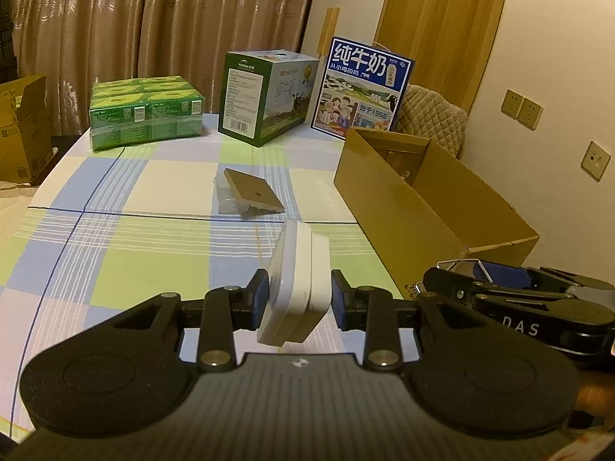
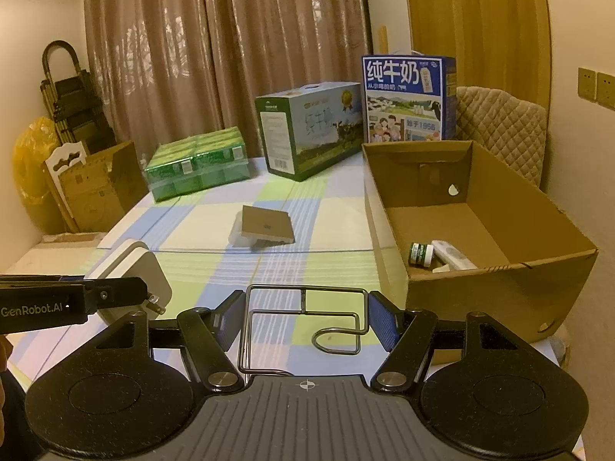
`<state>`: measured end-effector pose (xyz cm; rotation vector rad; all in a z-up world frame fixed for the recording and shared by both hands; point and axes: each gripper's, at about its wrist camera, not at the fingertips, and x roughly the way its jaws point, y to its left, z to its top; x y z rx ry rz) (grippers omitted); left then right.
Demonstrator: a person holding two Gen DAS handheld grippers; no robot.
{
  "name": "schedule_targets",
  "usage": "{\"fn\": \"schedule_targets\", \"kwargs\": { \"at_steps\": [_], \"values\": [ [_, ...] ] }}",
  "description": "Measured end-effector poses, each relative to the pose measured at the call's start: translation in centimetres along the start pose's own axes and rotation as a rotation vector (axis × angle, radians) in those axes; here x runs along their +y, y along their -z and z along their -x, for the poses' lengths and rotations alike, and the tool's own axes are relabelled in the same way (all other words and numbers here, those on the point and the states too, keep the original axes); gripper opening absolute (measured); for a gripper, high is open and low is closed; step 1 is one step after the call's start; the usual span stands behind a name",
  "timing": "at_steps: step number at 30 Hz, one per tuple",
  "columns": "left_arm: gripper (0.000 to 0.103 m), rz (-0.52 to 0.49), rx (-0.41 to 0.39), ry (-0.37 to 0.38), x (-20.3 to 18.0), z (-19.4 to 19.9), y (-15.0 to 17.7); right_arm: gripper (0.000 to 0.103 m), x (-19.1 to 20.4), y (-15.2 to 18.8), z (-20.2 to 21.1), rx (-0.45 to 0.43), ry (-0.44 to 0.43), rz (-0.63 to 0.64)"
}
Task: Organize rigid objects
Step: 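Carry the charger and wire stand over the cardboard box with both tools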
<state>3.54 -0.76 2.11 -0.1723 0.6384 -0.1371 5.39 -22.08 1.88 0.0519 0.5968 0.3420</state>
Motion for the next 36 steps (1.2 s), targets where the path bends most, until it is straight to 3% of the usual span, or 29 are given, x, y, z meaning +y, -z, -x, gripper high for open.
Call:
{"fn": "schedule_targets", "kwargs": {
  "at_steps": [17,26,36],
  "values": [
    [0.029,-0.041,-0.005,0.088,-4.3,-1.4,-2.2,0.065,-3.3,-2.5,3.0,-0.066,0.046,-0.003],
    [0.029,-0.084,-0.019,0.191,-10.0,-3.9,-5.4,0.065,-9.2,-5.5,3.3,-0.101,0.134,0.012],
    [0.029,-0.102,0.026,0.259,-14.9,-9.2,-7.2,0.065,-15.7,-7.8,1.3,-0.087,0.166,-0.059]
  ]
}}
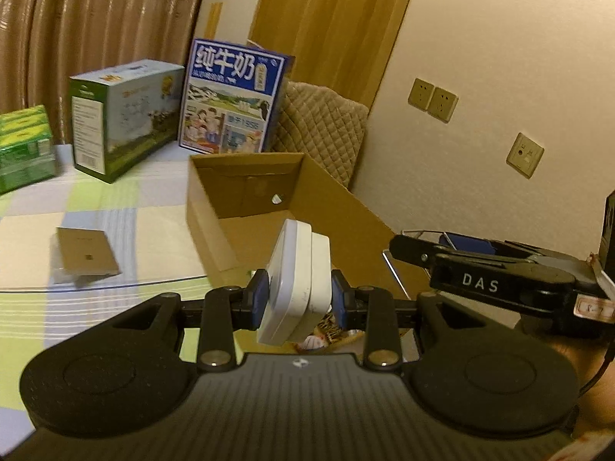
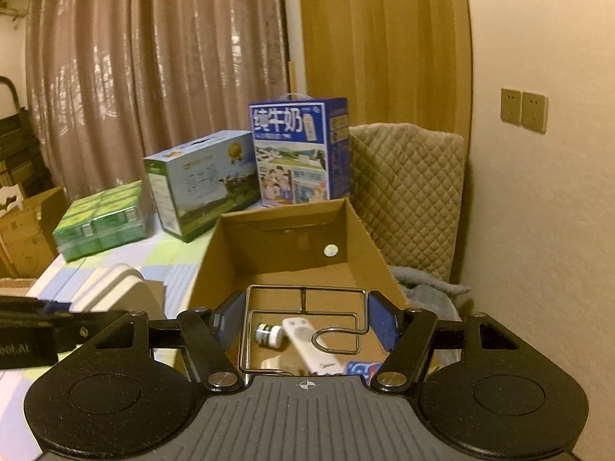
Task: Organize rigid objects
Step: 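Carry the charger and wire stand over the cardboard box with both tools, then open the left gripper over the box while the right releases the wire stand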
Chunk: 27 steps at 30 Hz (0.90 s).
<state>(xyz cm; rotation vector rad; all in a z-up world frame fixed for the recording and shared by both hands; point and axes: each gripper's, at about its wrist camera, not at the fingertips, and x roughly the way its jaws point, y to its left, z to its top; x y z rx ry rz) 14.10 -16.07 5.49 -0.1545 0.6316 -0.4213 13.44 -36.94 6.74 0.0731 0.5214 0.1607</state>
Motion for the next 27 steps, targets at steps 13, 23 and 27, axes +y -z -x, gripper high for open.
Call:
{"fn": "schedule_targets", "kwargs": {
  "at_steps": [13,23,27],
  "values": [
    [0.029,-0.040,0.053,-0.006,-0.6,-5.3,-0.6,0.065,-2.7,-0.1,-4.0,0.044,-0.007,-0.043],
    [0.029,-0.064,0.075,-0.017,-0.9,-7.0,-0.3,0.065,-3.6,-0.1,-5.0,0.048,-0.003,-0.061],
    [0.037,-0.064,0.081,-0.021,-0.8,-7.3,-0.2,0.065,-3.7,-0.1,-5.0,0.047,-0.002,-0.062]
  ]
}}
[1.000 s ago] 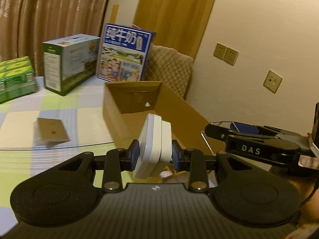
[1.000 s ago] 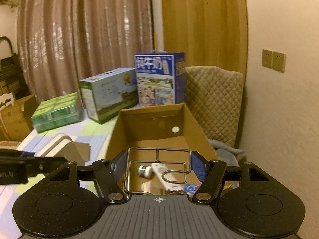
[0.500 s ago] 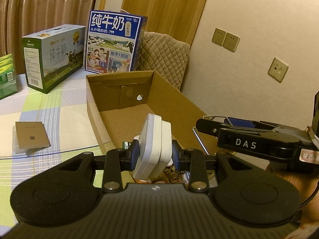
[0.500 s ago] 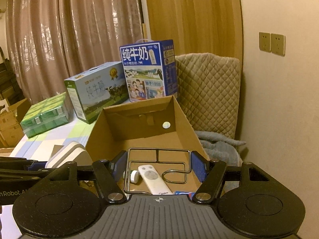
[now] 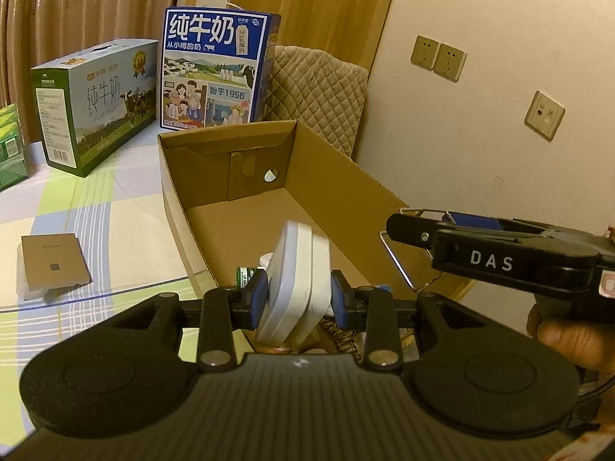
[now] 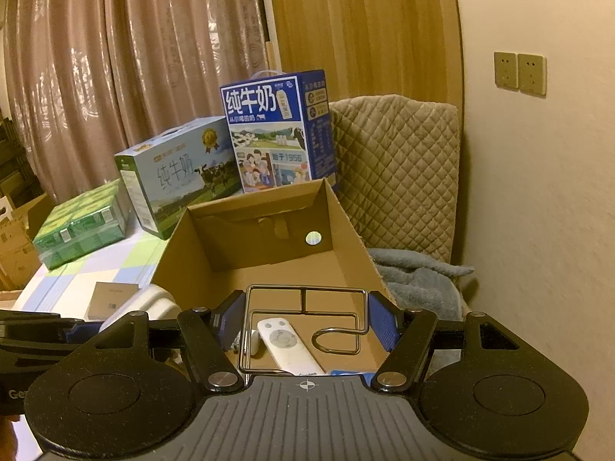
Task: Organize rigid objects
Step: 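Open the left gripper over the box while the right releases the wire stand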
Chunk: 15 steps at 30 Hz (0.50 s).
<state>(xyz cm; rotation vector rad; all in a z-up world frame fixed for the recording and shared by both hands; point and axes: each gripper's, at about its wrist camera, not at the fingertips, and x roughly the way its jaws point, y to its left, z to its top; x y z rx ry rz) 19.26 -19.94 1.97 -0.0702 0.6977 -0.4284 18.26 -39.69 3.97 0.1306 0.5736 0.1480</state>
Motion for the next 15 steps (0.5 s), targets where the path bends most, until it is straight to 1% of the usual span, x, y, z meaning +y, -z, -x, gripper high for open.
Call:
{"fn": "schedule_targets", "kwargs": {
  "at_steps": [2,9,15],
  "values": [
    [0.048,0.001,-0.008,-0.016,0.2,0.2,-0.1,0.065,0.0,0.0,0.0,0.000,0.000,-0.001],
    [0.048,0.033,-0.055,-0.088,1.5,2.1,-0.3,0.065,-0.1,0.1,0.1,0.006,-0.001,-0.005],
    [0.048,0.070,-0.054,-0.128,3.2,3.2,0.2,0.065,0.2,-0.1,0.0,0.002,-0.010,-0.006]
  ]
}}
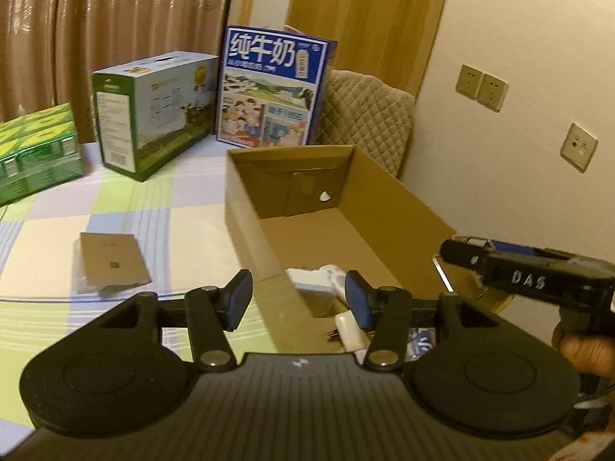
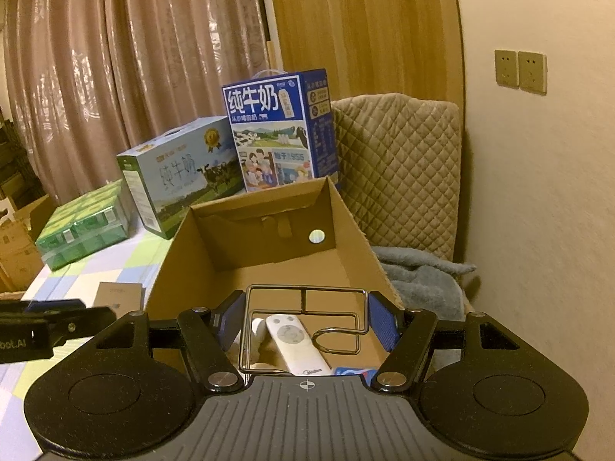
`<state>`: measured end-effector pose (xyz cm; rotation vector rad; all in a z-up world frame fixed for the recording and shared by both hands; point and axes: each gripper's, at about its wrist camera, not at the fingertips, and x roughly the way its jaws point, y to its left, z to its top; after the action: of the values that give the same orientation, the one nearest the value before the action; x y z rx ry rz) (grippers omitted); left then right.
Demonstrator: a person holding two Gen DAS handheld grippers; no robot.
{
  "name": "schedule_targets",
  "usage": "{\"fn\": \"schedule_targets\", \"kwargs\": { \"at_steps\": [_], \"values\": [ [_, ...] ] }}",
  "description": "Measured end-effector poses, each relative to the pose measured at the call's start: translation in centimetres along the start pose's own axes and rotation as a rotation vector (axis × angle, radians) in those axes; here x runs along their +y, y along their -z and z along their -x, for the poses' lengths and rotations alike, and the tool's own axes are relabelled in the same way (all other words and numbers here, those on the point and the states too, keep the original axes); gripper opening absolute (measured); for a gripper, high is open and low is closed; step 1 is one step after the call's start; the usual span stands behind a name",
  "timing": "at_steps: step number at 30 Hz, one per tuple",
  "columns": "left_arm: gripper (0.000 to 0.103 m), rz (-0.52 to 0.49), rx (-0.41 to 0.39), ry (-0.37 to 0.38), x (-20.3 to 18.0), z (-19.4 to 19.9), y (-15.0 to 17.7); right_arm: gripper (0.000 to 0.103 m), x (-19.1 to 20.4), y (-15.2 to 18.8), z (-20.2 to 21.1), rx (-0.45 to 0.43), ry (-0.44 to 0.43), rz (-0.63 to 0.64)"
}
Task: Organize rigid objects
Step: 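Open the left gripper over the box while the right releases the wire stand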
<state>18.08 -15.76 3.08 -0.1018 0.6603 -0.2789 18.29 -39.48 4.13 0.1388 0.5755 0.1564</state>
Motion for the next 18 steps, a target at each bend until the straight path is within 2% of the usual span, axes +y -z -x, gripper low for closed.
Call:
{"fn": "schedule_targets", "kwargs": {
  "at_steps": [18],
  "values": [
    [0.048,0.021,0.005,-0.018,1.3,1.0,1.0,0.065,0.8,-0.1,-1.2,0.016,-0.016,0.001]
  ]
}}
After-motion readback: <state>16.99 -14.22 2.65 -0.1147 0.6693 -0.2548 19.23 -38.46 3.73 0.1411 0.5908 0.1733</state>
